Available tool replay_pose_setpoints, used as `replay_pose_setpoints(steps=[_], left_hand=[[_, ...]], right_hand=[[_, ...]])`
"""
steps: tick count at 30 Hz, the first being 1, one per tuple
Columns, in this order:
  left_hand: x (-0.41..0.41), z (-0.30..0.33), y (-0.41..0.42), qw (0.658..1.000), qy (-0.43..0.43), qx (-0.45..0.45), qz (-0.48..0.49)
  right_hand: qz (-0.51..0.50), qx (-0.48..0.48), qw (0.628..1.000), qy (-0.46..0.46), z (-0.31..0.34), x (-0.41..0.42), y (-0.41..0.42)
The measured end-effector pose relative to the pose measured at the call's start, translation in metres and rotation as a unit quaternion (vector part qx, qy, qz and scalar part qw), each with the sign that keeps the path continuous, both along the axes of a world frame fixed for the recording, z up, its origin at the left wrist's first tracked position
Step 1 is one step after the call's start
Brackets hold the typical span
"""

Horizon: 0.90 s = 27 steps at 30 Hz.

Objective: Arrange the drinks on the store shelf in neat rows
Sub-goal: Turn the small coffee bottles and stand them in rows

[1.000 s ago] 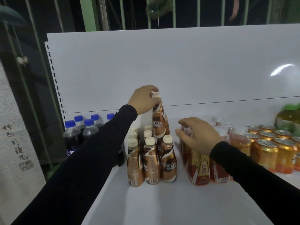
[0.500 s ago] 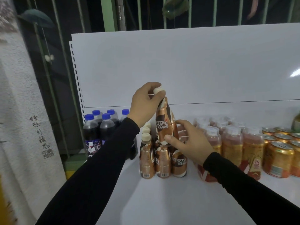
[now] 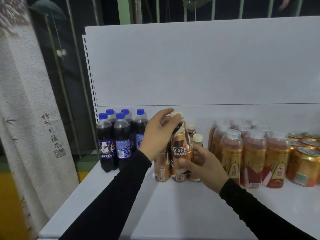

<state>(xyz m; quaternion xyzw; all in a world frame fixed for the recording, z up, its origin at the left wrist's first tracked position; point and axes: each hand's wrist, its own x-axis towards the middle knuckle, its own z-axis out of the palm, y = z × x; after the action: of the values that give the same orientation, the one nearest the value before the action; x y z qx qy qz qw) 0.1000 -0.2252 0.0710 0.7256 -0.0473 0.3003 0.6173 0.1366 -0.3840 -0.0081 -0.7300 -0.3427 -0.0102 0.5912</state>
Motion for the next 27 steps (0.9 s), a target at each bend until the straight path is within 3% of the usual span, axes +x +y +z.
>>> replay_pose_setpoints(steps=[4,8,12,16,19,23,27], left_hand=[[-0.008,-0.030,0.007,0.984,0.076,-0.115,-0.115],[-0.017,-0.050,0.012,0.959,0.090,-0.202,-0.179],[-0.018,-0.062,0.012,0.957,0.076,-0.242,-0.139],[-0.019,-0.068,0.008,0.964,0.076,-0.246,-0.071],[-0.019,-0.071,0.008,0.964,0.074,-0.251,-0.038],[-0.019,-0.075,0.007,0.967,0.081,-0.237,-0.039],[-0.023,-0.076,0.010,0.956,0.110,-0.258,-0.081]], right_hand=[[0.073,-0.022,0.996,0.042,-0.013,-0.004,-0.005],[0.123,0.006,0.987,0.099,-0.027,-0.011,-0.006],[0.129,0.025,0.979,0.158,-0.040,-0.013,-0.005],[0.086,-0.068,0.991,0.078,-0.041,-0.016,0.000],[0.049,-0.081,0.993,0.073,-0.043,-0.016,0.003],[0.064,-0.005,0.988,0.142,-0.047,-0.019,0.003],[0.107,0.085,0.955,0.263,-0.049,-0.021,0.003]])
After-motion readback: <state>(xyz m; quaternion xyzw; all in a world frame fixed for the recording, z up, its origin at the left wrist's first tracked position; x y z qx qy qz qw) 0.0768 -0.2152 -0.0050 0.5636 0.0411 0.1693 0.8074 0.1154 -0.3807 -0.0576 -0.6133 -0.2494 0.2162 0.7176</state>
